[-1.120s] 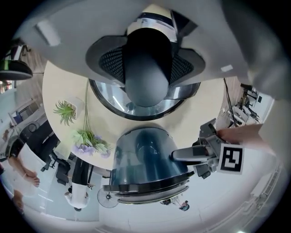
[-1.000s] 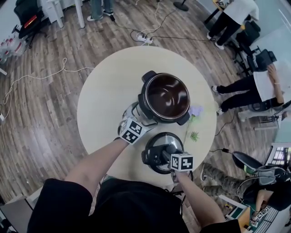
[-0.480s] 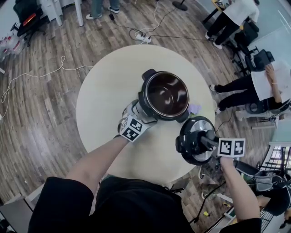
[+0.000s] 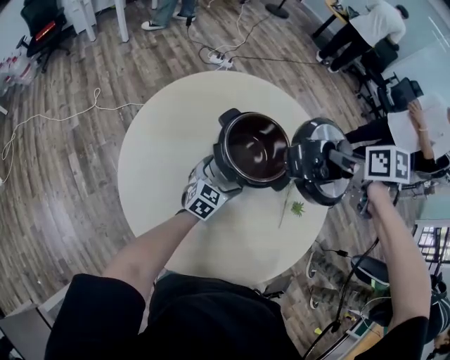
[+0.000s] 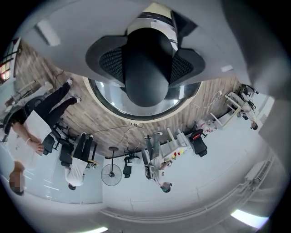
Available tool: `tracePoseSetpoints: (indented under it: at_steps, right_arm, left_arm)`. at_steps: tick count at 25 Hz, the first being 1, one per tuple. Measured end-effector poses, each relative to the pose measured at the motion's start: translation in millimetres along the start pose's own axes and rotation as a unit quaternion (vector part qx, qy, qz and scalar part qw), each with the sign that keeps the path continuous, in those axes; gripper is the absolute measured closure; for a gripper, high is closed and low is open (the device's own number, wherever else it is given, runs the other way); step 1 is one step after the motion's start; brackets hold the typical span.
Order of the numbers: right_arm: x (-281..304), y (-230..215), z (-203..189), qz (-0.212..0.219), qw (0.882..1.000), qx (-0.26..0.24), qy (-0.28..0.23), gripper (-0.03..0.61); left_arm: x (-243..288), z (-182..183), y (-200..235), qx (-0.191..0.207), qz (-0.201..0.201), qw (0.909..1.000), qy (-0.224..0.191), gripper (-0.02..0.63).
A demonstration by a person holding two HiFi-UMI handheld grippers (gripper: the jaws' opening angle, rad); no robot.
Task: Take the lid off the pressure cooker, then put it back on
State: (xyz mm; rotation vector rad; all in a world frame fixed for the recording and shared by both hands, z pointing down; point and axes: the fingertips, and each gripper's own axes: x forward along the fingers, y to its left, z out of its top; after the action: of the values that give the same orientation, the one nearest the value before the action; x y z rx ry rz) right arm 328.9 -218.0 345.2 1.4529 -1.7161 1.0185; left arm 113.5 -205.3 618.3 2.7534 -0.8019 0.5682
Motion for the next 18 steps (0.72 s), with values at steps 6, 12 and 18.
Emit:
tracePoseSetpoints:
  at_steps: [6, 12, 18]
  right_arm:
    - [54, 57, 39, 0.026, 1.0, -0.001, 0.008, 0.293]
    - [111, 111, 36, 0.048, 0.997, -0.043, 0.035, 0.293]
    - [153, 128, 16, 0.021, 0.995, -0.073, 0.06, 0.293]
  left_arm:
    - [1, 3, -1, -0.001, 0.001, 1.0, 0.0, 0.025]
    - [2, 0, 0, 0.001, 0.0, 1.0, 0.0, 0.025]
    - [0, -10, 0, 0.002, 0.001, 1.0, -0.004, 0.025]
